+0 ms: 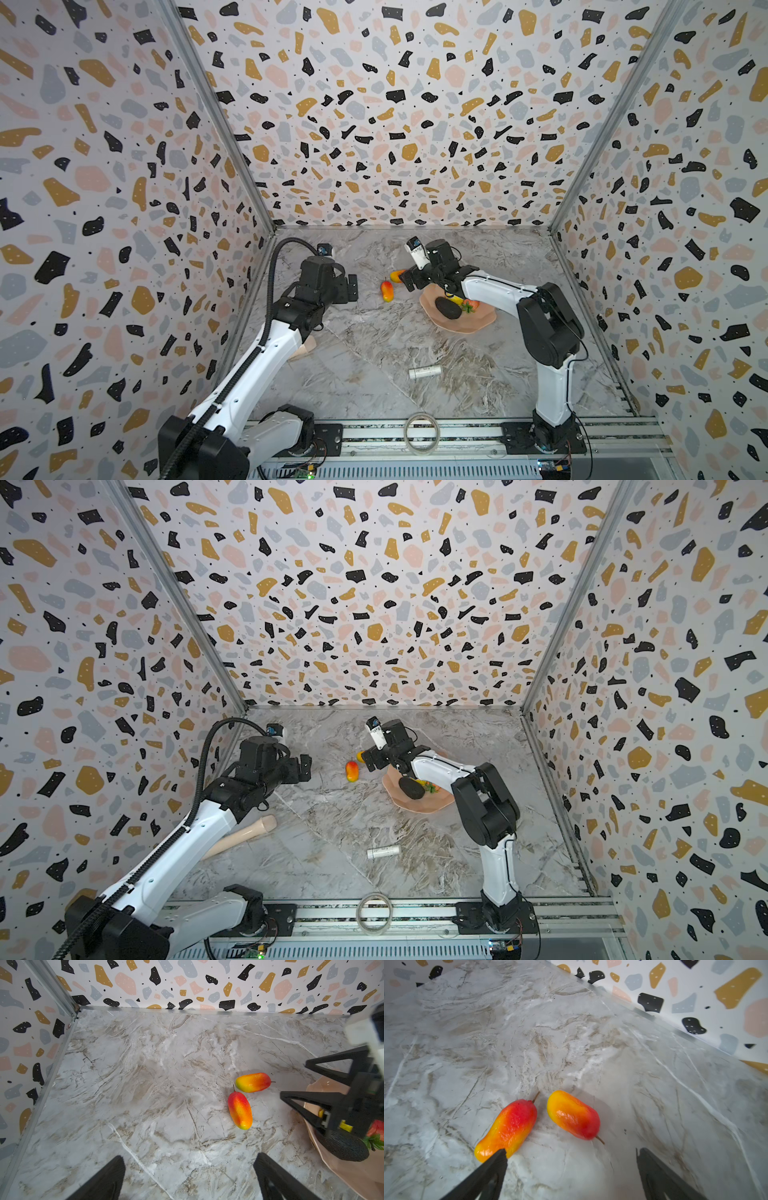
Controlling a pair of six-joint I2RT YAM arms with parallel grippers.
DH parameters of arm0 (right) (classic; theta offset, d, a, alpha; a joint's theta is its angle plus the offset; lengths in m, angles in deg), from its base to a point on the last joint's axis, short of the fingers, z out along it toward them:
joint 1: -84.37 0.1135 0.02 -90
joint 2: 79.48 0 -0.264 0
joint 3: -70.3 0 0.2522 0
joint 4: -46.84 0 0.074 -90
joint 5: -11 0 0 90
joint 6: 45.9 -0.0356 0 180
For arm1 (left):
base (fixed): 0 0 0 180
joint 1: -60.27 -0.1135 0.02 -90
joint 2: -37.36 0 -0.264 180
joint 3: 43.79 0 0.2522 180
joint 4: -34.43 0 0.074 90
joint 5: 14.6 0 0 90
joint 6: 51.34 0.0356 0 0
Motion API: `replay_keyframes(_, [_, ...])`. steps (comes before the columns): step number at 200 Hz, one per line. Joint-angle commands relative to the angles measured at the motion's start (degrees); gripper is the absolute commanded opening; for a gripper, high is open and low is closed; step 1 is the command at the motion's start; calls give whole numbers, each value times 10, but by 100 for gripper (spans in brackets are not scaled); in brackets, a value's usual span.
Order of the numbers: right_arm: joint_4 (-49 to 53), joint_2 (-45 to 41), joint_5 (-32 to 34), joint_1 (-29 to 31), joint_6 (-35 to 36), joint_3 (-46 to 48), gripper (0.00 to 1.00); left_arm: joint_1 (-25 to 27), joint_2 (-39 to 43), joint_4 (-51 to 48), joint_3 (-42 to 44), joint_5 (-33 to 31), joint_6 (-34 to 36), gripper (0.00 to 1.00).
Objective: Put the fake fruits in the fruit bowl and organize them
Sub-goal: 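Move the right gripper toward the two mangoes beside the bowl, then grasp the mango farther from the robot with the right gripper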
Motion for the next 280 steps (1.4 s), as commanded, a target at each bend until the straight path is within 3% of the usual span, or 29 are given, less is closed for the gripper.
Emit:
replay_keyframes(1, [21,29,-9,1,41,-66,99,4,12,1,-12,-10,10,100])
replay_keyframes(59, [38,140,-15,3,35,-163,95,4,9,3,-13,-9,17,100])
replay_keyframes(138, [69,168,-36,2,43,-185,67,4,6,2,-13,-9,21,99])
replay_keyframes(182, [71,158,-42,3,35,-185,35,4,13,-2,-14,-12,22,99])
replay_keyframes(239, [55,80,-47,9,26,-164,15,4,14,0,-13,-10,23,100])
replay_keyframes(280, [45,3,-52,9,22,-134,10,4,15,1,-12,-8,23,100])
